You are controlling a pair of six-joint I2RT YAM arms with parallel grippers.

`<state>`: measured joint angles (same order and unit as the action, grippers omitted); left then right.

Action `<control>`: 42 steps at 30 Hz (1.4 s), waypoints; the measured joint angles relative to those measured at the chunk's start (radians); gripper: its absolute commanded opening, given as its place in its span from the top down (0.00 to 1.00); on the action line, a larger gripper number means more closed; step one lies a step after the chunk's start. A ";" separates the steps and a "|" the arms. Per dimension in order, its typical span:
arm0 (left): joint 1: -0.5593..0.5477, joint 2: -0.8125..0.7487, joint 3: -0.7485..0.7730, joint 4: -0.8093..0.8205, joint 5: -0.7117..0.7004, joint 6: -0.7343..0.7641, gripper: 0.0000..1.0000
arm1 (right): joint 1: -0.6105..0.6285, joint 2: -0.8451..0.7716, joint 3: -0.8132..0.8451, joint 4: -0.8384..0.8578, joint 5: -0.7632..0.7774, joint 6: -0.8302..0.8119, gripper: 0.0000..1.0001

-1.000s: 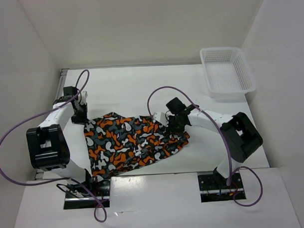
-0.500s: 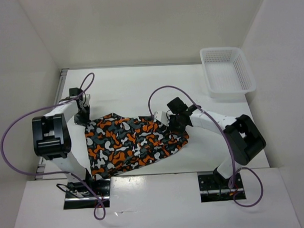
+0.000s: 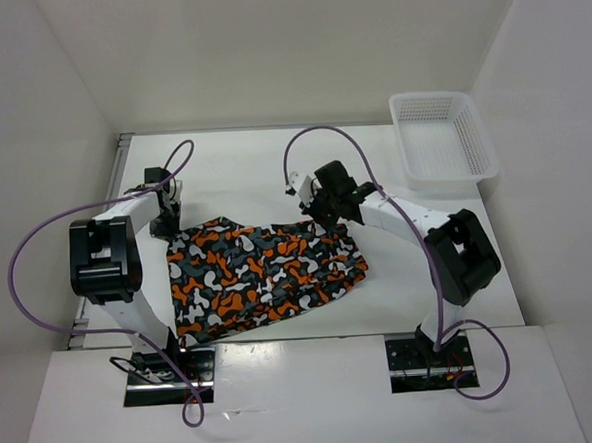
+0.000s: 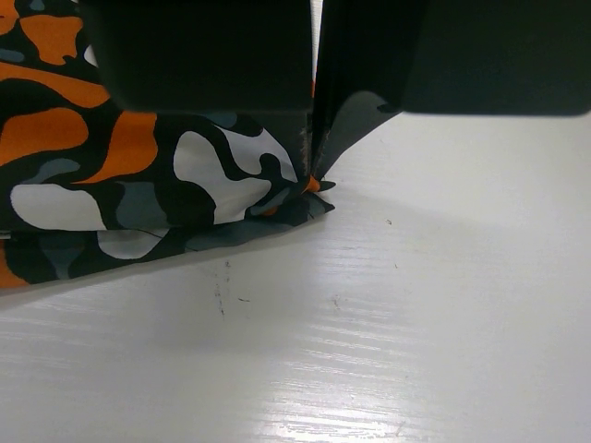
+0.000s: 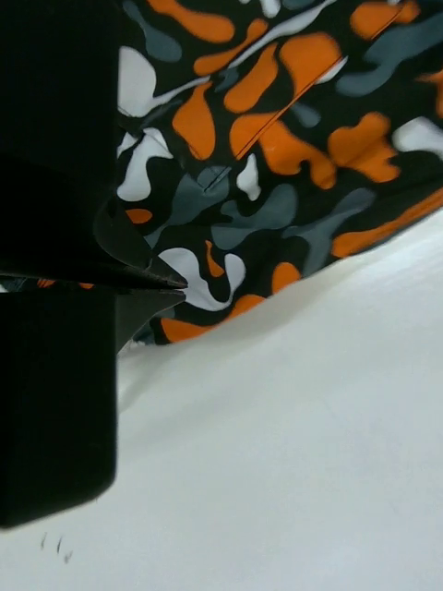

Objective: Fold and stack the shorts
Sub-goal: Fold the shorts

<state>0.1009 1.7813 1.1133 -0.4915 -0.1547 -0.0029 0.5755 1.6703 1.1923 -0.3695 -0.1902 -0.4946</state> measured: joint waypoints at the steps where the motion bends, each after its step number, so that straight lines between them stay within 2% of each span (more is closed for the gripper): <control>1: 0.000 0.000 0.000 0.000 0.000 0.000 1.00 | 0.000 0.022 -0.011 0.006 0.006 0.000 0.95; 9: -0.001 0.002 0.006 -0.001 0.003 0.000 1.00 | 0.000 0.114 -0.056 0.024 0.065 -0.003 0.98; 14: -0.001 0.035 0.043 -0.009 0.004 0.000 1.00 | 0.000 0.180 -0.054 0.087 0.155 0.047 0.98; 18: -0.007 0.106 0.134 -0.004 0.001 0.000 1.00 | -0.007 0.247 -0.008 0.162 0.286 0.112 0.98; 26: -0.048 0.301 0.404 0.032 -0.006 -0.001 1.00 | -0.114 0.443 0.215 0.256 0.555 0.245 0.98; 28: -0.062 0.356 0.485 0.039 -0.007 -0.001 0.89 | -0.126 0.468 0.260 0.260 0.592 0.262 0.98; 30: -0.073 0.417 0.585 0.035 -0.018 0.000 0.75 | -0.132 0.488 0.307 0.258 0.613 0.270 0.93; 31: -0.078 0.444 0.629 0.038 -0.024 0.002 0.49 | -0.134 0.493 0.327 0.257 0.616 0.271 0.90; 32: -0.084 0.461 0.664 0.035 -0.029 0.008 0.40 | -0.136 0.494 0.348 0.253 0.616 0.271 0.83; 33: -0.091 0.472 0.696 0.028 -0.030 0.006 0.34 | -0.137 0.494 0.368 0.246 0.613 0.273 0.80; 35: -0.101 0.475 0.750 -0.004 -0.027 0.003 0.30 | -0.137 0.492 0.410 0.235 0.590 0.270 0.77; 38: -0.119 0.422 0.785 -0.040 0.013 0.000 0.29 | -0.137 0.457 0.444 0.203 0.527 0.265 0.66; 39: -0.124 0.372 0.756 -0.048 0.031 0.000 0.29 | -0.137 0.430 0.443 0.172 0.493 0.252 0.60; 42: -0.150 0.143 0.566 -0.076 0.073 0.000 0.29 | -0.137 0.286 0.385 0.084 0.345 0.170 0.59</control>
<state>-0.0494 1.9244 1.6794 -0.5678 -0.0818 -0.0032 0.4381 1.9560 1.5776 -0.2852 0.1547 -0.3248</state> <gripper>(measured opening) 0.707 0.408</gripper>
